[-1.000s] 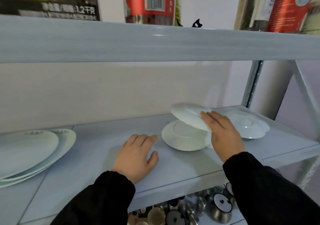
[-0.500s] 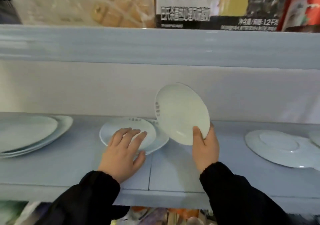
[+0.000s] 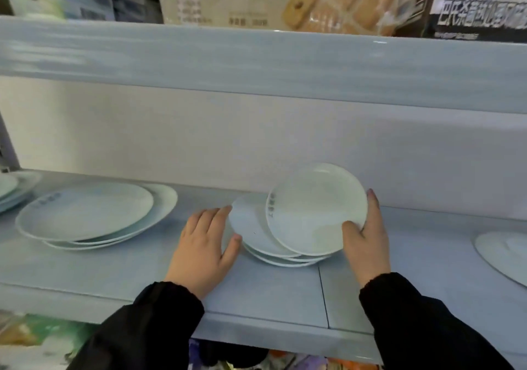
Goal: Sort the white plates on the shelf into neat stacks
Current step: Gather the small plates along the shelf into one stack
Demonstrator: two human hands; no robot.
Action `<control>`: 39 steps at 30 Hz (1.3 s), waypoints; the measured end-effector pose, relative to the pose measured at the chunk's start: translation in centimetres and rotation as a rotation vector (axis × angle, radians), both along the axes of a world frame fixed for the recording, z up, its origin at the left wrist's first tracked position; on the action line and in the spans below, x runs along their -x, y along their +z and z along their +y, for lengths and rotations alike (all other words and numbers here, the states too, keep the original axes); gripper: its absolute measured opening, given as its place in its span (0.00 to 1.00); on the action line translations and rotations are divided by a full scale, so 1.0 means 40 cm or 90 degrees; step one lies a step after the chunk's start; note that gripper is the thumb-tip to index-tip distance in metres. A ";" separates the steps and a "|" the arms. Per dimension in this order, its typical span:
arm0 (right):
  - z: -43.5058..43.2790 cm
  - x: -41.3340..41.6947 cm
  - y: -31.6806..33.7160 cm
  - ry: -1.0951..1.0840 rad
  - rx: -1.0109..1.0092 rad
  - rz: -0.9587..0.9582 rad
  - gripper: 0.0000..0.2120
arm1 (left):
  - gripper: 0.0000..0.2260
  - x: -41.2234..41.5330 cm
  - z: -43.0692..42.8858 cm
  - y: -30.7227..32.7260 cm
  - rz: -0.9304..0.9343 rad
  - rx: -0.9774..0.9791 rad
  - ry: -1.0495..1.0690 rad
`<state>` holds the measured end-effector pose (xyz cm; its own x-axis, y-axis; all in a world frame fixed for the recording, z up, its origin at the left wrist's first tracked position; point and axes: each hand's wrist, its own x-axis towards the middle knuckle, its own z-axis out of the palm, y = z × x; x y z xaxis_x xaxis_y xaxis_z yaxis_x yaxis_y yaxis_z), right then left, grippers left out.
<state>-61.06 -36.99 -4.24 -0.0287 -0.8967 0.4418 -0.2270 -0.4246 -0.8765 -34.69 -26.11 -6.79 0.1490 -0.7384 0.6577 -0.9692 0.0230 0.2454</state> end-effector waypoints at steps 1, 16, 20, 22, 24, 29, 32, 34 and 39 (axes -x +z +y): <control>-0.006 0.002 -0.005 0.005 -0.014 0.049 0.34 | 0.26 0.001 0.000 0.000 0.004 0.003 -0.008; -0.021 0.018 -0.044 0.034 -0.043 0.159 0.23 | 0.28 0.005 -0.002 -0.008 0.041 -0.033 -0.024; -0.028 0.017 -0.045 0.029 -0.038 0.153 0.22 | 0.28 0.002 0.001 -0.011 0.045 -0.038 -0.016; -0.026 0.017 -0.043 0.031 -0.026 0.156 0.21 | 0.28 0.002 0.004 -0.011 0.044 -0.034 -0.018; -0.023 0.018 -0.040 0.040 -0.008 0.166 0.20 | 0.28 0.004 0.008 -0.007 0.055 -0.025 -0.019; -0.021 0.054 -0.039 0.061 0.004 0.200 0.22 | 0.26 0.030 0.015 0.009 0.058 0.032 -0.028; -0.023 0.096 -0.044 0.068 0.014 0.242 0.26 | 0.25 0.086 0.014 0.024 0.048 0.084 -0.071; -0.030 0.134 -0.044 0.056 0.033 0.285 0.29 | 0.25 0.142 0.002 0.028 0.017 0.109 -0.113; -0.057 0.260 -0.049 0.043 0.042 0.353 0.33 | 0.23 0.298 -0.049 0.021 -0.029 0.099 -0.198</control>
